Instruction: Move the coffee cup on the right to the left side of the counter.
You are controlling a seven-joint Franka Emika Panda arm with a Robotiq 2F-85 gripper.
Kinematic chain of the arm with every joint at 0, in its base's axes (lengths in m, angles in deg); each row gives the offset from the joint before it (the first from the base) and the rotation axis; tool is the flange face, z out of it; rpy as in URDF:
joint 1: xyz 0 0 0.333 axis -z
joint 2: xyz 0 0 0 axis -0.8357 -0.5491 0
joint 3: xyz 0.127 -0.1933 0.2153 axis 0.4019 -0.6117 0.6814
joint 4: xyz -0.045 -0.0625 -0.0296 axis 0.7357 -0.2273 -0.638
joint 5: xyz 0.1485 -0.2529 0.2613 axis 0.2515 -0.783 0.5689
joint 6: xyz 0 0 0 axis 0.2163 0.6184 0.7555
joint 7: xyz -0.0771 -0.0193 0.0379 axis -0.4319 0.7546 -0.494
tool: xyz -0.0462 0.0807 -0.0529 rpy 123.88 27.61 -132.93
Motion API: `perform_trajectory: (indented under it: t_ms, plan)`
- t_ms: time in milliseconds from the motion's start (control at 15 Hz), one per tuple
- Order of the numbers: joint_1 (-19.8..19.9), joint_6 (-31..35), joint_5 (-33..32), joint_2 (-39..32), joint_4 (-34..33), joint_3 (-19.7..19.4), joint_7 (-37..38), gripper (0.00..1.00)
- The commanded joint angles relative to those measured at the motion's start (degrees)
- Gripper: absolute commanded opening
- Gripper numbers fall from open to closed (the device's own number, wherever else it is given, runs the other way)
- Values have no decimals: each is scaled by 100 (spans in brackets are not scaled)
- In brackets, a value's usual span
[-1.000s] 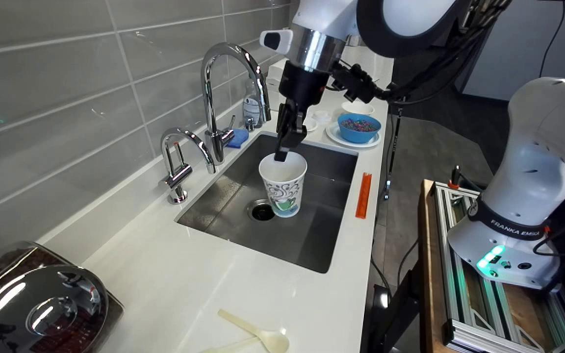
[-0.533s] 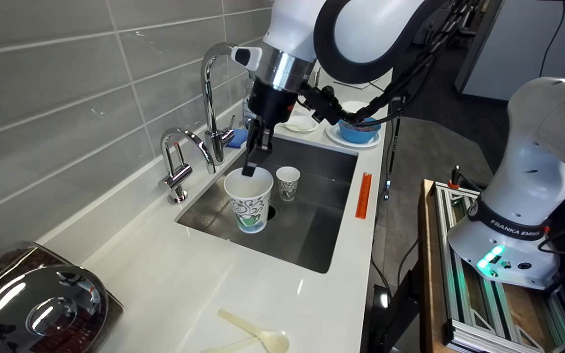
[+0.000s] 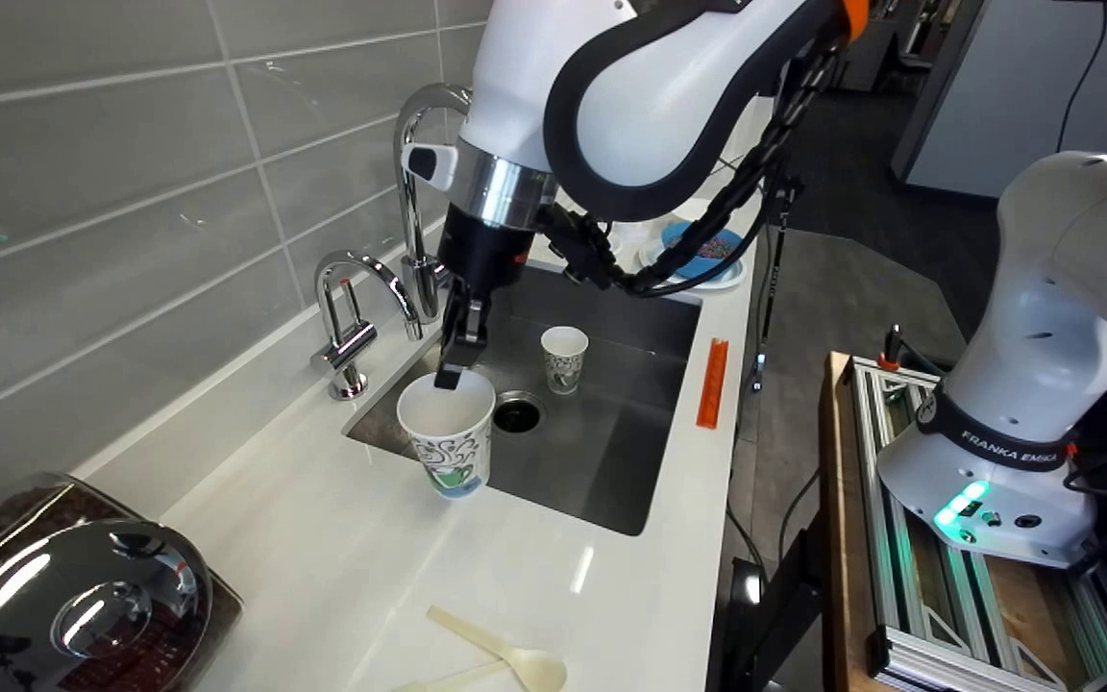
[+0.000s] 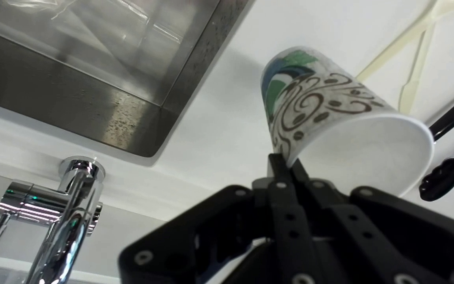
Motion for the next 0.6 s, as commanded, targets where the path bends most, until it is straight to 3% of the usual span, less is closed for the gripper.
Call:
perform_trajectory:
  t_ms: [0, 533]
  plan:
    - [216, 161, -72, -425, -297, 263, 63, 1]
    - [453, 461, -158, -957, -529, 576, 80, 1]
